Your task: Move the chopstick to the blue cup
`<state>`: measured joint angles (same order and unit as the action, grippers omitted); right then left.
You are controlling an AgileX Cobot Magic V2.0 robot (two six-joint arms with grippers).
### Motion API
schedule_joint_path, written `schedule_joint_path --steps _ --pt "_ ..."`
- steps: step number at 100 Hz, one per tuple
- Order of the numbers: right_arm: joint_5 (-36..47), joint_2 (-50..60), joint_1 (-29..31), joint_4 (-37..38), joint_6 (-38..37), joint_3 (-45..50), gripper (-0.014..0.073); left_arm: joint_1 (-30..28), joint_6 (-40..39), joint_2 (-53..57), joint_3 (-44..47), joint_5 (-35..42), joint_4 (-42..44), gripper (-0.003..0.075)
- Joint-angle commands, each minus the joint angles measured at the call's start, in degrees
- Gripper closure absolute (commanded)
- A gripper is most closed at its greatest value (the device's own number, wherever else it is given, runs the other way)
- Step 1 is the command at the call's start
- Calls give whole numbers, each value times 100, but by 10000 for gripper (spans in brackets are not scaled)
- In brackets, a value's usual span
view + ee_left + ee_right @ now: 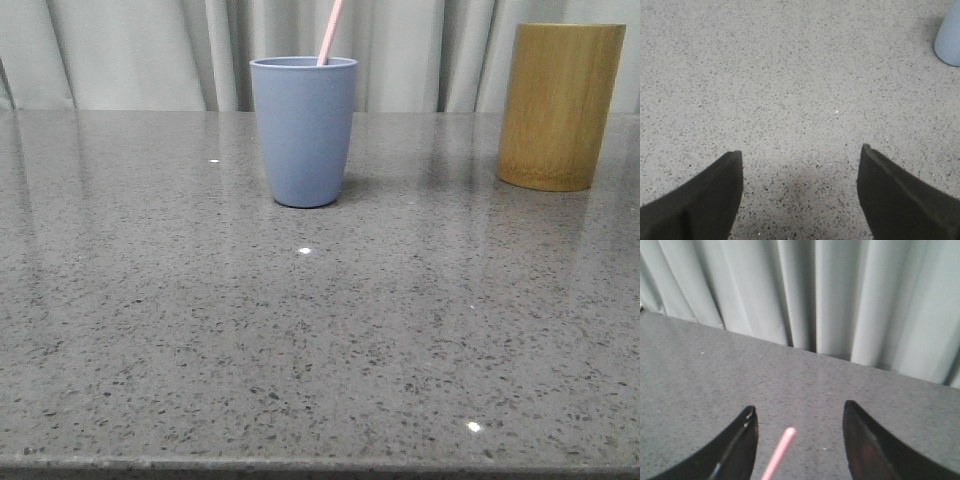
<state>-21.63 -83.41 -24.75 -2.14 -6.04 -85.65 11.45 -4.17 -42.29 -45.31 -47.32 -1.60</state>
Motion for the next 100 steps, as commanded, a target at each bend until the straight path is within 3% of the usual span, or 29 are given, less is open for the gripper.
schedule_joint_path --steps 1,20,38,100 --pt "-10 471 286 292 73 -182 190 -11 -58 20 -161 336 -38 246" --pt "-987 1067 945 709 73 121 190 -11 -58 20 -161 336 -38 246" --pt "-1235 1902 1363 802 73 1064 190 -11 -58 20 -161 336 -38 246" --pt "-1726 4874 1447 802 -252 4289 190 -11 -58 20 -161 336 -38 246"
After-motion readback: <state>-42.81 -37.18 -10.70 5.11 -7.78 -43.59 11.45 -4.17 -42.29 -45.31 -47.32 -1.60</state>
